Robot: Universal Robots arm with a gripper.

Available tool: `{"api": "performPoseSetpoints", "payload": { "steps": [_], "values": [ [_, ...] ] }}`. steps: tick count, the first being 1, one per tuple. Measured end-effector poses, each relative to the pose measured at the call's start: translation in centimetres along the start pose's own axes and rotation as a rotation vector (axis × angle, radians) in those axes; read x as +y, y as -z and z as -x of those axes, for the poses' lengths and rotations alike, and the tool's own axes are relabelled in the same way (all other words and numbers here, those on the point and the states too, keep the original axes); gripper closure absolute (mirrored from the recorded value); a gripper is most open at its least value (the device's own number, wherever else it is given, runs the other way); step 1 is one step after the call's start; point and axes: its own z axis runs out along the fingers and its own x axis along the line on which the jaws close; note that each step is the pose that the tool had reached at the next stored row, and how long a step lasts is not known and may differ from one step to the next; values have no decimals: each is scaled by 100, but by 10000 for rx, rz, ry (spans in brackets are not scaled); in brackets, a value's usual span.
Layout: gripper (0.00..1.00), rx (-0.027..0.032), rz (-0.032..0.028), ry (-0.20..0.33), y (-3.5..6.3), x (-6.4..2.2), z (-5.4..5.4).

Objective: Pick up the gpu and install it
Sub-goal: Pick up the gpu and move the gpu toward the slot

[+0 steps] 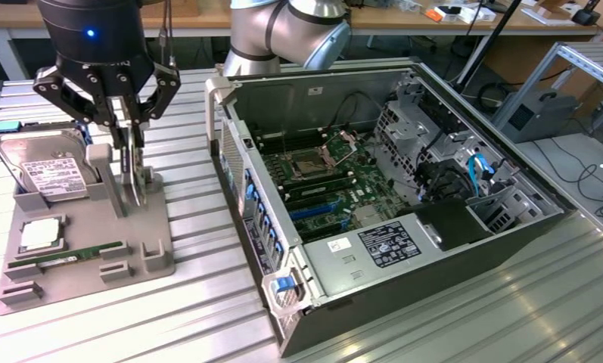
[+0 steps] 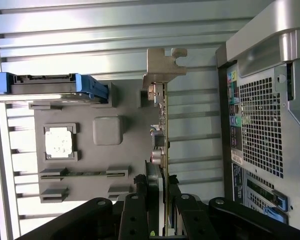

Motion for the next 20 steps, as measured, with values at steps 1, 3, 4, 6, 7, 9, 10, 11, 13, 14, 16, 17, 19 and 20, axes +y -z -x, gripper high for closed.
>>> {"api": "performPoseSetpoints", "payload": {
  "steps": [1, 3, 4, 6, 7, 9, 10, 11, 13, 14, 16, 17, 19, 20],
  "values": [
    [73, -1, 0, 0, 3, 0, 0],
    [73, -1, 1, 0, 10, 0, 0],
    [73, -1, 1, 0, 15, 0, 1],
    [73, -1, 1, 0, 25, 0, 1],
    [73, 0, 1, 0, 38, 1, 1],
    [73, -1, 1, 0, 64, 1, 2],
    [73, -1, 2, 0, 72, 1, 2],
    [73, -1, 1, 0, 83, 1, 2],
    [73, -1, 1, 0, 96, 1, 3],
    [73, -1, 2, 0, 106, 1, 3],
    [73, -1, 1, 0, 125, 2, 4],
    [73, -1, 1, 0, 133, 2, 4],
    [73, 0, 1, 0, 146, 2, 4],
    [73, 0, 1, 0, 151, 2, 4]
  ]
}}
